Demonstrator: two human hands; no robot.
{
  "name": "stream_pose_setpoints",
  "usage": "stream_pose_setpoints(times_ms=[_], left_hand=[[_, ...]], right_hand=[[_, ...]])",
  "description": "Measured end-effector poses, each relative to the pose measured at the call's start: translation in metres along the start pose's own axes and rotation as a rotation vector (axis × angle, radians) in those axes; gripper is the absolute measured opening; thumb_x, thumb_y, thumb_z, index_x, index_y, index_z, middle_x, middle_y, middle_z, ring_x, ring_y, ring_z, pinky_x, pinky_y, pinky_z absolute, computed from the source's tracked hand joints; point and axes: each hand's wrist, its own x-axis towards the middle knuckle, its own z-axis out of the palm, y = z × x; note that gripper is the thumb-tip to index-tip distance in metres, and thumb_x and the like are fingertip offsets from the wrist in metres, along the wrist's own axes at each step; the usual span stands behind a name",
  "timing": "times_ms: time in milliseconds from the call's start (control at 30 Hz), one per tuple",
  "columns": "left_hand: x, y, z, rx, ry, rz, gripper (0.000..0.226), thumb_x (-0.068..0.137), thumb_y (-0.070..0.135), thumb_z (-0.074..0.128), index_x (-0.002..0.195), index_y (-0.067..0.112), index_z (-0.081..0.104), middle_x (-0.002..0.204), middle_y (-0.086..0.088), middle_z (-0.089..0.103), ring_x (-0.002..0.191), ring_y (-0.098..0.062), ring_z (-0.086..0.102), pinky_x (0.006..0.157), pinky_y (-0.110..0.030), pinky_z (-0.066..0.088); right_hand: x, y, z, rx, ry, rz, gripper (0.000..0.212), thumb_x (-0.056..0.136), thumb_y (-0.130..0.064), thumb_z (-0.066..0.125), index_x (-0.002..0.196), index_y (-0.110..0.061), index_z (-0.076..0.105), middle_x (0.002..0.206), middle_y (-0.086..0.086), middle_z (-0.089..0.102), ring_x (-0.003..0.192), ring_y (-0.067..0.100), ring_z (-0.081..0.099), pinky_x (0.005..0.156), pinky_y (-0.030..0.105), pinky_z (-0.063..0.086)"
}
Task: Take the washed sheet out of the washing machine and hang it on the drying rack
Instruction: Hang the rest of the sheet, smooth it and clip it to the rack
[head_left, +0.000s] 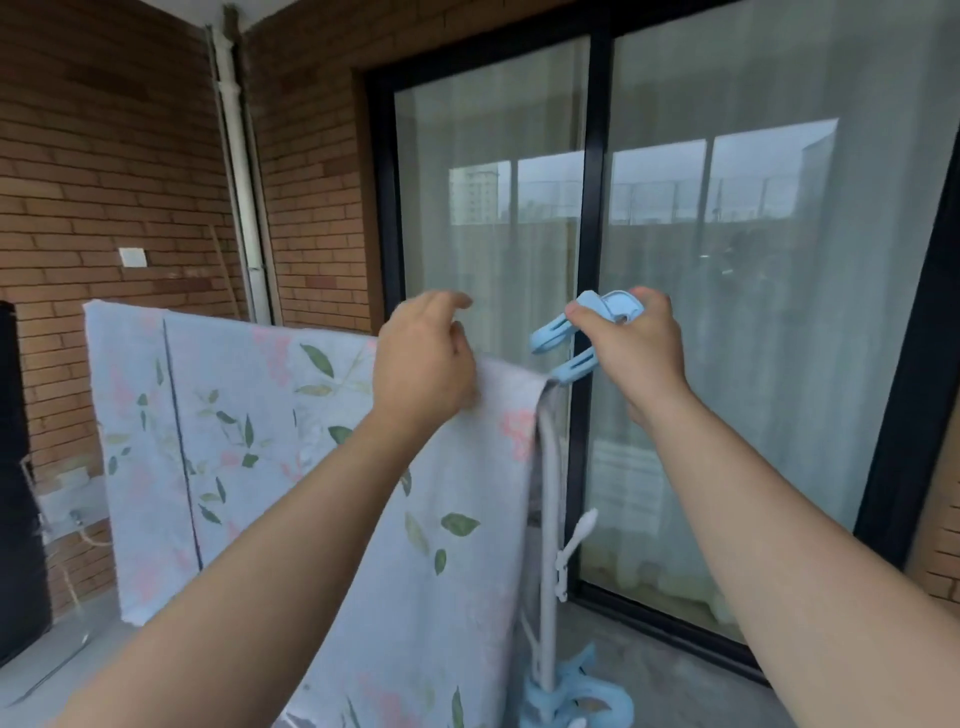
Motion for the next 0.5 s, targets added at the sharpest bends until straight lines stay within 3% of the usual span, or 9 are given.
stream_pose_setpoints(times_ms=[100, 167, 267, 433, 500], left_hand=[[0.023, -0.068, -0.007, 0.105, 0.029, -0.3, 0.041, 0.089, 0.008, 0.041, 0.125, 0.009, 0.061, 0.127, -0.009, 0.061, 0.119, -0.032, 0.052, 0.098, -0.043, 0.045], [0.035, -0.106, -0.014, 0.119, 0.052, -0.562, 0.038, 0.096, 0.016, 0.038, 0.128, 0.005, 0.056, 0.13, -0.015, 0.058, 0.119, -0.037, 0.051, 0.096, -0.046, 0.044], [0.048, -0.146, -0.018, -0.047, -0.015, -0.932, 0.045, 0.103, 0.03, 0.037, 0.134, 0.0, 0.048, 0.13, -0.021, 0.056, 0.116, -0.041, 0.054, 0.09, -0.044, 0.047], [0.057, -0.184, -0.016, -0.248, -0.056, -1.049, 0.052, 0.092, 0.045, 0.054, 0.122, 0.003, 0.056, 0.114, -0.017, 0.063, 0.102, -0.037, 0.061, 0.089, -0.048, 0.055], [0.061, -0.191, -0.015, -0.291, -0.034, -1.069, 0.048, 0.087, 0.042, 0.063, 0.117, 0.004, 0.059, 0.112, -0.015, 0.065, 0.101, -0.035, 0.062, 0.089, -0.047, 0.056]], right_hand=[[0.005, -0.011, 0.01, -0.047, -0.036, -0.067, 0.062, 0.072, -0.049, 0.078, 0.119, -0.027, 0.044, 0.12, 0.001, 0.055, 0.098, 0.013, 0.059, 0.072, 0.023, 0.043], [0.006, -0.021, 0.017, -0.08, -0.048, -0.126, 0.063, 0.074, -0.05, 0.077, 0.121, -0.025, 0.043, 0.118, 0.0, 0.055, 0.097, 0.014, 0.058, 0.066, 0.02, 0.04], [0.009, -0.039, 0.034, -0.122, -0.072, -0.227, 0.07, 0.075, -0.051, 0.076, 0.129, -0.023, 0.043, 0.122, 0.0, 0.052, 0.096, 0.013, 0.054, 0.067, 0.019, 0.038], [0.005, -0.069, 0.068, -0.187, -0.137, -0.304, 0.074, 0.079, -0.046, 0.076, 0.139, -0.027, 0.037, 0.124, -0.003, 0.041, 0.098, 0.013, 0.05, 0.051, 0.009, 0.031], [0.0, -0.078, 0.088, -0.208, -0.14, -0.324, 0.075, 0.078, -0.046, 0.075, 0.14, -0.028, 0.036, 0.125, -0.001, 0.04, 0.103, 0.017, 0.052, 0.059, 0.015, 0.042]])
